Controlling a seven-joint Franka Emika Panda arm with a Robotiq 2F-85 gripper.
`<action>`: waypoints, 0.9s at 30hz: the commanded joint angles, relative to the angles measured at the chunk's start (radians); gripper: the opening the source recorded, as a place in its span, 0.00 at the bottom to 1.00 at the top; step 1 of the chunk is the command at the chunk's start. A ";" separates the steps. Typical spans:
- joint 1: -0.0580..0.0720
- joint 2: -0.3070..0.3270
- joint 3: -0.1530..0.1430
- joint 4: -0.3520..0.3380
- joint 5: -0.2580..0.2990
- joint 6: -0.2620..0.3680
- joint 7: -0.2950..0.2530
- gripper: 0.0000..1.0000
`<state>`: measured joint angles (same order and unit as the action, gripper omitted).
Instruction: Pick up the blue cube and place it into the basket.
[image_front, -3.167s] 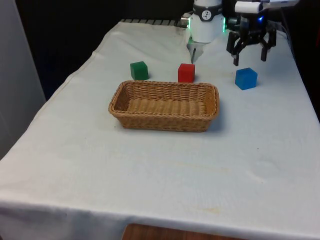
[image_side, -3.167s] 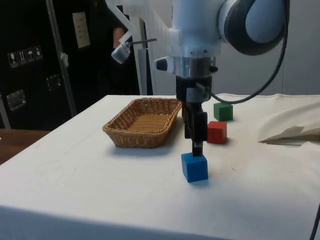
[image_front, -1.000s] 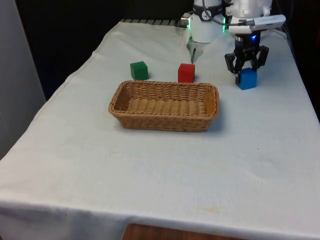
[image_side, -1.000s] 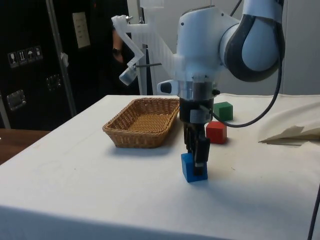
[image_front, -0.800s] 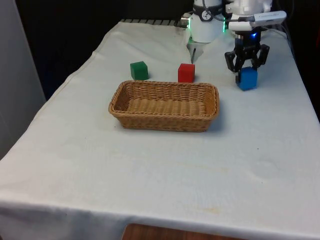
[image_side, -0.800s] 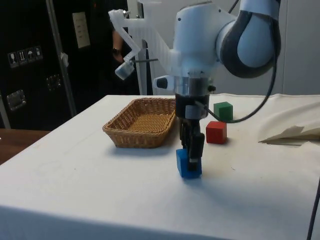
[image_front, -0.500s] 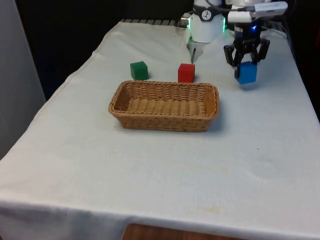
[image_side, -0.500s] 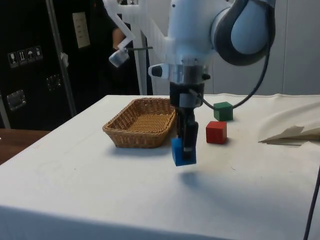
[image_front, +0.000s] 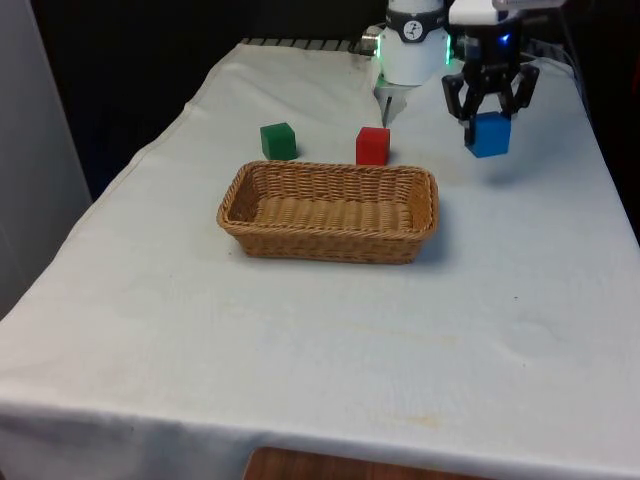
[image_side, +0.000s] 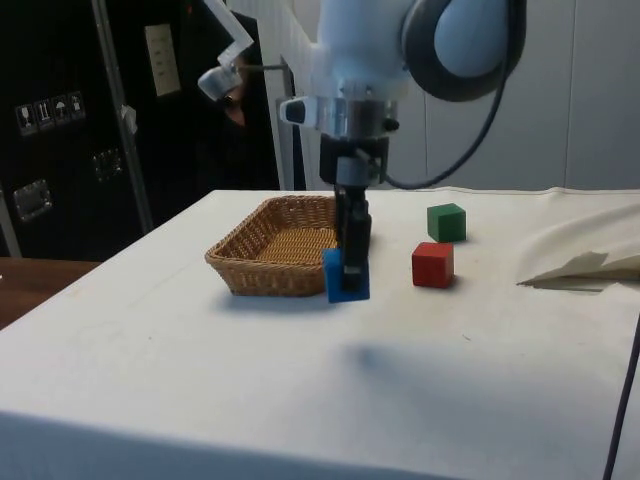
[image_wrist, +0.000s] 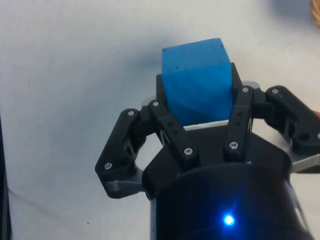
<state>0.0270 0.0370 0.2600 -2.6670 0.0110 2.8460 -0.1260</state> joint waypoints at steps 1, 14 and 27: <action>-0.002 -0.002 -0.002 0.013 0.012 -0.016 -0.007 0.00; 0.000 -0.030 -0.043 0.082 0.024 -0.088 -0.037 0.00; -0.002 -0.060 -0.096 0.144 0.018 -0.157 -0.060 0.00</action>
<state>0.0260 -0.0180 0.1660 -2.5310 0.0120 2.7050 -0.1700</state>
